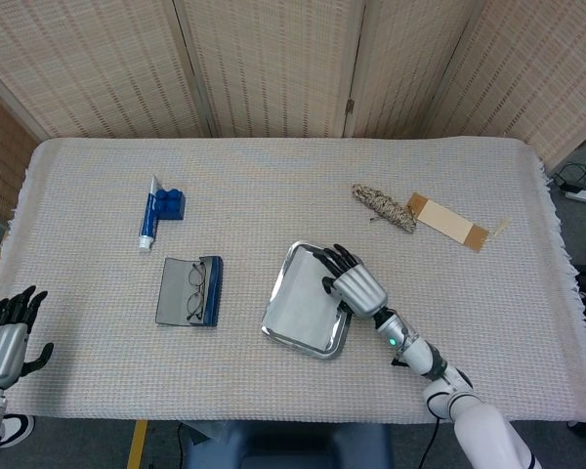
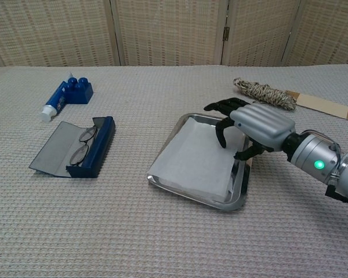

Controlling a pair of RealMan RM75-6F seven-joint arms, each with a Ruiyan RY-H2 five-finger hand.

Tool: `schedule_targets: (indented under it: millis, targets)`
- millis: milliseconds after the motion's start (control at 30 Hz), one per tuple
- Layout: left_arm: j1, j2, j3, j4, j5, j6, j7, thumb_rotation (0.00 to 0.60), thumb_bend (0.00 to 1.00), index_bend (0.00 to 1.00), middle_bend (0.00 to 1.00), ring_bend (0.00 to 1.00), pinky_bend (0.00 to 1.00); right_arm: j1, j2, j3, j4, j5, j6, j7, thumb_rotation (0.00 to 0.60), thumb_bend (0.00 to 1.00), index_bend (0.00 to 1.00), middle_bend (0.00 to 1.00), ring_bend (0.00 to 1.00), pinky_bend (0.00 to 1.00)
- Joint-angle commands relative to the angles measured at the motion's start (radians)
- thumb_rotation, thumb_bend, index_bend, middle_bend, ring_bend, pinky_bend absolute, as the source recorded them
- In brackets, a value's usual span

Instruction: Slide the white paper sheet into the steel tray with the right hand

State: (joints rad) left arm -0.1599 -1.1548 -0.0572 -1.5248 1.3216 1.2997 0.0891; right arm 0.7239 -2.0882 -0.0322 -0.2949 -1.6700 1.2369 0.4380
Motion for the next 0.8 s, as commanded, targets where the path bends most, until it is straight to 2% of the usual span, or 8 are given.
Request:
schedule_targets:
  millis: [33, 100, 333, 500, 567, 667, 733, 800]
  targets:
    - [0.001, 0.001, 0.000, -0.001, 0.002, 0.001, -0.003, 0.600, 0.44, 0.00, 0.00, 0.00, 0.00, 0.007, 0.012, -0.002, -0.016, 0.000, -0.005, -0.012, 0.600, 0.46, 0.06, 0.00, 0.00, 0.00]
    - [0.000, 0.002, 0.001, -0.002, 0.004, 0.001, -0.007, 0.600, 0.44, 0.00, 0.00, 0.00, 0.00, 0.010, 0.022, 0.000, -0.029, 0.002, -0.005, -0.023, 0.600, 0.46, 0.00, 0.00, 0.00, 0.00]
    - [0.000, 0.003, 0.003, -0.004, 0.010, 0.001, -0.011, 0.600, 0.44, 0.00, 0.00, 0.00, 0.00, 0.031, 0.080, 0.005, -0.106, 0.003, -0.005, -0.079, 0.600, 0.46, 0.00, 0.00, 0.00, 0.00]
    - [-0.002, -0.001, 0.007, -0.001, 0.008, -0.007, -0.005, 0.600, 0.44, 0.00, 0.00, 0.00, 0.00, 0.072, 0.140, 0.007, -0.203, 0.010, -0.094, -0.159, 0.600, 0.46, 0.00, 0.00, 0.00, 0.00]
    - [-0.004, -0.005, 0.007, 0.002, 0.003, -0.012, 0.002, 0.600, 0.44, 0.00, 0.00, 0.00, 0.00, 0.108, 0.192, 0.014, -0.295, 0.025, -0.192, -0.242, 0.600, 0.46, 0.00, 0.00, 0.00, 0.00]
    - [-0.003, -0.009, 0.002, 0.003, 0.001, -0.003, 0.004, 0.600, 0.44, 0.00, 0.00, 0.00, 0.00, 0.155, 0.306, 0.049, -0.510, 0.084, -0.348, -0.398, 0.600, 0.46, 0.00, 0.00, 0.00, 0.00]
    - [0.003, -0.018, -0.006, 0.008, 0.004, 0.025, 0.009, 0.600, 0.44, 0.00, 0.00, 0.00, 0.00, 0.166, 0.388, 0.087, -0.674, 0.149, -0.420, -0.523, 0.600, 0.45, 0.00, 0.00, 0.00, 0.00]
    - [0.007, -0.024, -0.010, 0.011, 0.010, 0.042, 0.006, 0.600, 0.44, 0.00, 0.00, 0.00, 0.00, 0.161, 0.439, 0.117, -0.788, 0.211, -0.448, -0.622, 0.600, 0.45, 0.00, 0.00, 0.00, 0.00]
